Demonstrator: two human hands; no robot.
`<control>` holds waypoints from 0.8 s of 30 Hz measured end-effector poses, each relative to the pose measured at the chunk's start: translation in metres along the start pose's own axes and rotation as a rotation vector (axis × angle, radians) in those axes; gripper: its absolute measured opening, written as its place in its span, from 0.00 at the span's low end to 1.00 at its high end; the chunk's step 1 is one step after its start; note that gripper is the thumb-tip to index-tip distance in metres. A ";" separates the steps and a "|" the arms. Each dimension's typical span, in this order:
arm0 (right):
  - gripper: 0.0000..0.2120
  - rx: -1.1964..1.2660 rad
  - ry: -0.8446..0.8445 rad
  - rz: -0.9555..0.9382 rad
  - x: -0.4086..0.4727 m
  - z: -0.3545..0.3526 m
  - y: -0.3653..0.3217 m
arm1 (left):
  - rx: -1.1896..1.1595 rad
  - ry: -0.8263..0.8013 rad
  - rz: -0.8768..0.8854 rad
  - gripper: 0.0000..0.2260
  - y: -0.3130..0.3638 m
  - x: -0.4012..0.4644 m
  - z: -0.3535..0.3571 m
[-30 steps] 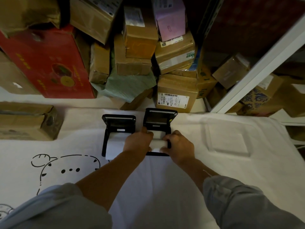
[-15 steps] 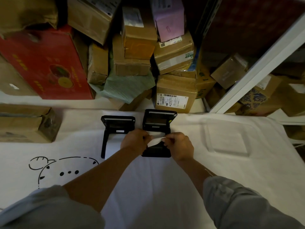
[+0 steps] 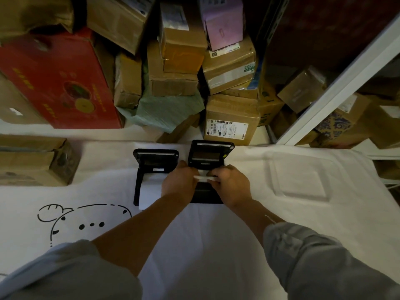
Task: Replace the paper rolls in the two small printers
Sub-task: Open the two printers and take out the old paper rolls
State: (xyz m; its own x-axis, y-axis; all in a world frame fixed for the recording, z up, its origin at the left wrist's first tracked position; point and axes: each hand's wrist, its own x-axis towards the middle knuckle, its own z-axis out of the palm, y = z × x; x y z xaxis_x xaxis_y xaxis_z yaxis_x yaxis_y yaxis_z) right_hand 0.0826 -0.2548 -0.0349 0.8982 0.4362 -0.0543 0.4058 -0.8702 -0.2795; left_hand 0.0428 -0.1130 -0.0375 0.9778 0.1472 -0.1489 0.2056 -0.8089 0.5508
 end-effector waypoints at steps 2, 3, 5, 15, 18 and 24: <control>0.10 0.013 -0.021 0.024 0.004 0.003 -0.001 | -0.010 0.009 -0.040 0.08 -0.001 0.003 0.001; 0.09 0.025 -0.012 0.045 0.005 0.003 -0.001 | -0.009 0.009 -0.065 0.08 -0.001 0.004 0.001; 0.10 0.045 0.014 0.078 0.006 0.006 0.001 | 0.015 0.000 -0.103 0.10 0.000 0.006 0.003; 0.09 0.134 0.180 -0.010 0.003 0.004 0.001 | -0.133 -0.024 -0.204 0.10 -0.002 0.011 0.010; 0.12 0.067 0.113 -0.089 -0.001 0.005 0.002 | -0.160 -0.003 -0.199 0.11 -0.003 0.008 0.009; 0.15 0.093 0.170 -0.044 -0.009 0.000 0.001 | -0.550 -0.051 -0.395 0.05 0.006 -0.001 -0.001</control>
State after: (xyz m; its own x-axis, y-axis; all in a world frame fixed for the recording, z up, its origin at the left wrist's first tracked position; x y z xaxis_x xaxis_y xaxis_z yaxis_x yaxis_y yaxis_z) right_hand 0.0746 -0.2596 -0.0349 0.8987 0.4218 0.1200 0.4349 -0.8226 -0.3662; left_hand 0.0429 -0.1169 -0.0331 0.8251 0.3343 -0.4554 0.5500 -0.2911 0.7828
